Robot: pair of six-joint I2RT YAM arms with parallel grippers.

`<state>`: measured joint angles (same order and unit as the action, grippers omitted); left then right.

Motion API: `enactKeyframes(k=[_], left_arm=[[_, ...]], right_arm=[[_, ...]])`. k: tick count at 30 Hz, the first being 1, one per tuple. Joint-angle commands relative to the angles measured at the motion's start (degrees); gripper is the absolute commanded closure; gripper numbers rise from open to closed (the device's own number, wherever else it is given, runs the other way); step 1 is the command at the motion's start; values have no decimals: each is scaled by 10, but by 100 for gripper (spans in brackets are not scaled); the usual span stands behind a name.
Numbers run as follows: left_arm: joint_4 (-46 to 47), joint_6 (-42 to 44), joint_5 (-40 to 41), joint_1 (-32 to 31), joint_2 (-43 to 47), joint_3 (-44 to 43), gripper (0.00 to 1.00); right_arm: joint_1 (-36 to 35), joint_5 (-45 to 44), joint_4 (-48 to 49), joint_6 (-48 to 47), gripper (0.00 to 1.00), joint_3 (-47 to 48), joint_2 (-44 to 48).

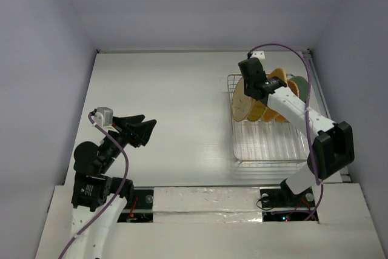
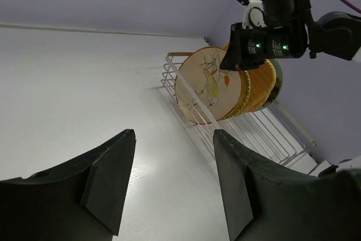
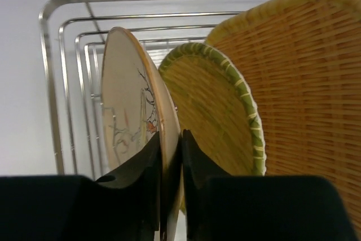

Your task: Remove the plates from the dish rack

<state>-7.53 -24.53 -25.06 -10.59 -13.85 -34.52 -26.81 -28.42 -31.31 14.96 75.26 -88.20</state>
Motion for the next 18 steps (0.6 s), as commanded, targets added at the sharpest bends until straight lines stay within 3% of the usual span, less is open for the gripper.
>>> enactKeyframes(k=[1, 3, 6, 18], left_arm=[[31, 1, -3, -8, 9, 0, 45], [30, 1, 0, -14, 12, 0, 45], [29, 1, 4, -19, 15, 0, 45], [24, -2, 21, -24, 21, -1, 45]], right_arm=[[-25, -100, -45, 8, 84, 42, -40], [-40, -125, -67, 11, 94, 66, -50], [-56, -165, -92, 11, 100, 108, -59], [-81, -233, -162, -24, 100, 287, -39]])
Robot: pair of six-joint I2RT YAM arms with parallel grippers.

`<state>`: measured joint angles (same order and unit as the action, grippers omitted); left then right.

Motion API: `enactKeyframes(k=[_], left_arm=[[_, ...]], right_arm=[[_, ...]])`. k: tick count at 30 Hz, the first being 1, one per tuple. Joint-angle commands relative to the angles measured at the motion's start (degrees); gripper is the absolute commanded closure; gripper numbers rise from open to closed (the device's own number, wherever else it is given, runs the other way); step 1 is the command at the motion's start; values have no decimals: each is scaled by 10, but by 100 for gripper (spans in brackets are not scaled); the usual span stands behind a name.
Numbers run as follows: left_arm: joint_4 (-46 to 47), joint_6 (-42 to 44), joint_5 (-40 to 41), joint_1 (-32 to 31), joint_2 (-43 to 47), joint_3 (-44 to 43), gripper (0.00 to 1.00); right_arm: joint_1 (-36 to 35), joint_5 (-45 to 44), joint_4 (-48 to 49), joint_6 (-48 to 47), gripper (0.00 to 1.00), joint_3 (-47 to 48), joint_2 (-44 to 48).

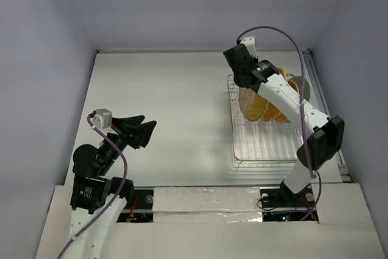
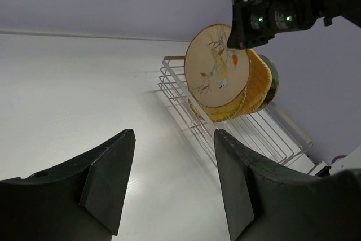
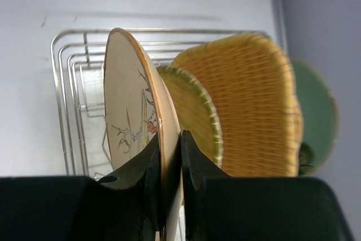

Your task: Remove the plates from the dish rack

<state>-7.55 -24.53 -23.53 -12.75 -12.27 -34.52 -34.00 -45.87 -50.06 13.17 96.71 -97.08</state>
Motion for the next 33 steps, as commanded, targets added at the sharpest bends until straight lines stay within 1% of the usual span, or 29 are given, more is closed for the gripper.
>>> enactKeyframes(k=[1, 5, 6, 8, 9, 10, 12, 13, 14, 15, 16, 17, 18, 19, 20, 22, 23, 25, 26, 28, 29, 30, 33], left_arm=[[25, -2, 7, -3, 6, -1, 45], [25, -3, 8, -3, 6, 0, 45], [24, -3, 9, -3, 6, -1, 45], [24, -3, 10, -3, 6, -1, 45], [23, -3, 10, -3, 7, 0, 45], [24, -3, 11, -3, 6, 0, 45], [23, -3, 11, -3, 5, -1, 45], [23, -3, 11, -3, 6, -1, 45], [23, -4, 12, -3, 5, 0, 45], [23, -4, 11, -3, 5, 0, 45], [23, -4, 11, -3, 3, -1, 45], [23, -3, 12, -3, 3, -1, 45], [22, -4, 11, -3, 2, -1, 45], [21, -4, 12, -3, 1, 0, 45], [21, -4, 10, -3, 0, -1, 45], [22, -4, 11, -3, 1, 0, 45], [22, -5, 10, -3, 1, 0, 45], [23, -4, 9, -3, 2, -1, 45], [23, -5, 9, -3, 3, 0, 45], [22, -4, 9, -3, 4, -1, 45], [22, -5, 9, -3, 4, -1, 45], [22, -4, 9, -3, 4, -1, 45], [21, -5, 9, -8, 4, 0, 45]], right_arm=[[-9, -58, 24, -12, 100, 81, 58], [-16, -65, -3, -16, 100, 126, 70], [-30, -65, -3, -16, 100, 140, 73], [-41, -45, 7, -10, 100, 151, 80], [-49, -28, 19, -8, 100, 154, 80], [-49, 26, 34, 1, 100, 154, 81], [-60, 88, 98, 17, 100, 138, 75], [-60, 143, 120, 39, 100, 133, 68], [-66, 167, 164, 53, 100, 129, 59], [-66, 189, 188, 65, 100, 125, 36], [-73, 234, 213, 93, 100, 117, 24], [-78, 259, 265, 110, 100, 114, 11], [-78, 284, 293, 126, 100, 111, -2], [-84, 332, 322, 156, 100, 105, -30], [-90, 352, 374, 174, 100, 106, -47], [-90, 386, 413, 221, 100, 117, -83], [-96, 411, 441, 236, 100, 137, -123], [-96, 442, 463, 279, 100, 161, -165], [-96, 452, 482, 297, 100, 173, -205], [-101, 462, 494, 337, 100, 206, -243], [-101, 475, 494, 349, 100, 218, -280], [-106, 478, 501, 359, 100, 243, -298], [-112, 488, 520, 389, 100, 275, -360]])
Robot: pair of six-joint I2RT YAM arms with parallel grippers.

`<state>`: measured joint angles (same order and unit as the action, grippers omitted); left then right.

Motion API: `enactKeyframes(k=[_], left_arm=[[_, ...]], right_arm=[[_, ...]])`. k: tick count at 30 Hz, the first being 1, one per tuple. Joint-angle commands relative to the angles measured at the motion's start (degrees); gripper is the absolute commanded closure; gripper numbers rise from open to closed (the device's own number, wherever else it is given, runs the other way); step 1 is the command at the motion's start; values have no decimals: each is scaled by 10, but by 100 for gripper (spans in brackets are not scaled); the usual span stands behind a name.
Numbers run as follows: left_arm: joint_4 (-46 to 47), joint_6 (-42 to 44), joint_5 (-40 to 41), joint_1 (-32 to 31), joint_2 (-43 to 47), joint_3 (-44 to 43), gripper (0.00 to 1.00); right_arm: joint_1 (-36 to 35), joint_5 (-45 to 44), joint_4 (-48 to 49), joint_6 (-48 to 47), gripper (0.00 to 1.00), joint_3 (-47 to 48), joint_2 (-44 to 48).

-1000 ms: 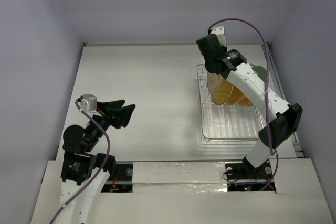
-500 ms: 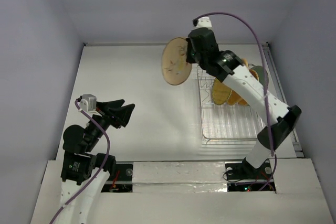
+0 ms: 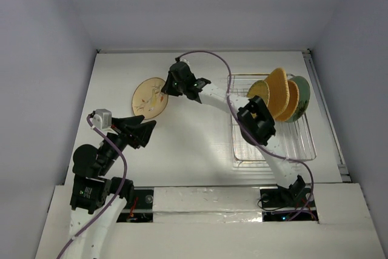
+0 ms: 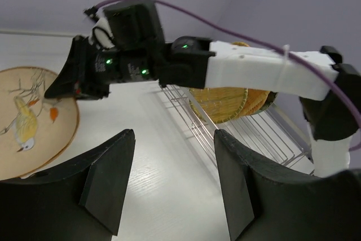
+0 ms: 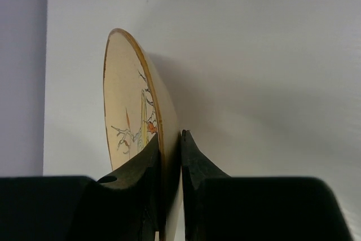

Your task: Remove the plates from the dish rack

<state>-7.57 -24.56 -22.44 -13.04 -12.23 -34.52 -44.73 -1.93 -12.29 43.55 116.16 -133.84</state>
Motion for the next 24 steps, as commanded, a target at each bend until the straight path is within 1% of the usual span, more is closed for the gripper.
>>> enactKeyframes(k=[1, 4, 6, 7, 8, 10, 11, 12, 13, 15, 19, 20, 23, 24], left_arm=[[22, -5, -2, -5, 3, 0, 45], [22, -5, -3, -5, 2, 0, 45], [22, -4, -3, -5, 0, -1, 45], [23, -4, -3, -5, -1, 0, 45], [23, -5, -4, -5, -1, -1, 45], [23, -5, -3, -5, -2, -1, 45], [23, -5, -3, -5, -1, 0, 45], [23, -4, -4, -5, -1, 0, 45], [24, -5, -4, -5, -1, 0, 45], [25, -5, -5, -5, -2, 0, 45], [25, -4, -4, -5, -5, 1, 45], [24, -5, -3, -5, -7, 0, 45], [23, -5, -1, -5, -10, 0, 45], [22, -5, 0, -5, -11, -1, 45]], right_arm=[[-11, 52, 145, 97, 100, 95, -5], [-16, 56, 153, 122, 100, 106, -47], [-16, 56, 162, 133, 100, 97, -56], [-16, 54, 162, 138, 97, 90, -59], [-16, 52, 167, 140, 81, 71, -58], [-16, 51, 170, 141, 61, 50, -54], [-16, 52, 160, 138, 45, 36, -50], [-16, 53, 156, 133, 44, 29, -47], [-16, 53, 154, 122, 29, 21, -44], [-16, 55, 141, 109, 14, 5, -35], [-16, 50, 124, 69, 8, -12, -13], [-16, 45, 106, 62, 7, -15, -7], [-16, 25, 81, 30, 0, -26, 31], [-16, 23, 69, 21, 0, -26, 41]])
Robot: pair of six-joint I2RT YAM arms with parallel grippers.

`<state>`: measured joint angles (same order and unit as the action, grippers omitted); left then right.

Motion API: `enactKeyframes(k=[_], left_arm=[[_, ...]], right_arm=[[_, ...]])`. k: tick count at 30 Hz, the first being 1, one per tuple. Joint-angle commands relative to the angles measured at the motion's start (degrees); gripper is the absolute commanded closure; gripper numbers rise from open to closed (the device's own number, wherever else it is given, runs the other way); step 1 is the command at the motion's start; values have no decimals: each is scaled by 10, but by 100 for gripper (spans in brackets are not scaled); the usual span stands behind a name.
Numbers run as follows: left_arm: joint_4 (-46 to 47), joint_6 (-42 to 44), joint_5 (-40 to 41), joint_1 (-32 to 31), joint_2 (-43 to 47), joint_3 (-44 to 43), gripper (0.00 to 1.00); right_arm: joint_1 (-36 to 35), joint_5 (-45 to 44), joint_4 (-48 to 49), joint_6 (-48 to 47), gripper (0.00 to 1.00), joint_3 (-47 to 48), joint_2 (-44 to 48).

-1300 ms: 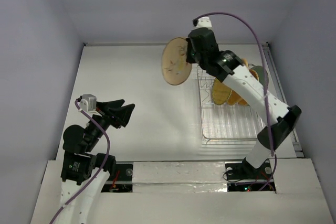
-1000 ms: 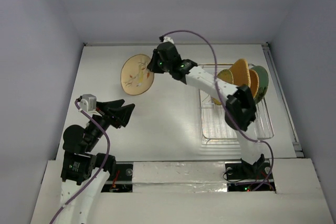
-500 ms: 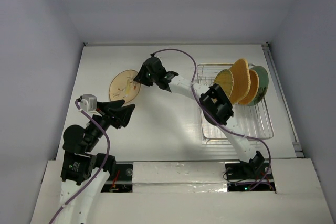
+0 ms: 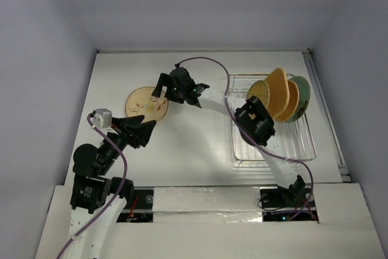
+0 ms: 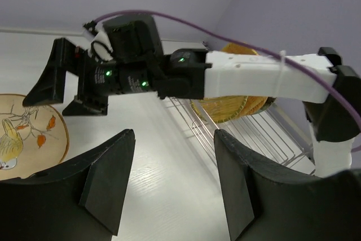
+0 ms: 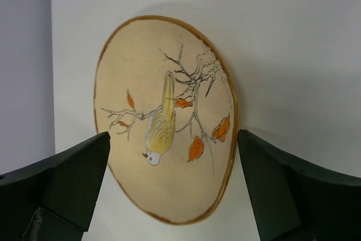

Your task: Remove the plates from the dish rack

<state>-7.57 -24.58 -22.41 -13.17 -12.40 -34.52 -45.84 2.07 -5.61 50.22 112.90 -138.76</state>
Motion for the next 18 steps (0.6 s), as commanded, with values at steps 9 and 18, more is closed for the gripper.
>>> enactKeyframes(k=[9, 18], left_arm=[[18, -3, 9, -4, -15, -2, 52], [12, -2, 21, 2, -18, -5, 100]], right_arm=[[-5, -136, -39, -170, 91, -121, 307], [29, -390, -163, -249, 100, -401, 612]])
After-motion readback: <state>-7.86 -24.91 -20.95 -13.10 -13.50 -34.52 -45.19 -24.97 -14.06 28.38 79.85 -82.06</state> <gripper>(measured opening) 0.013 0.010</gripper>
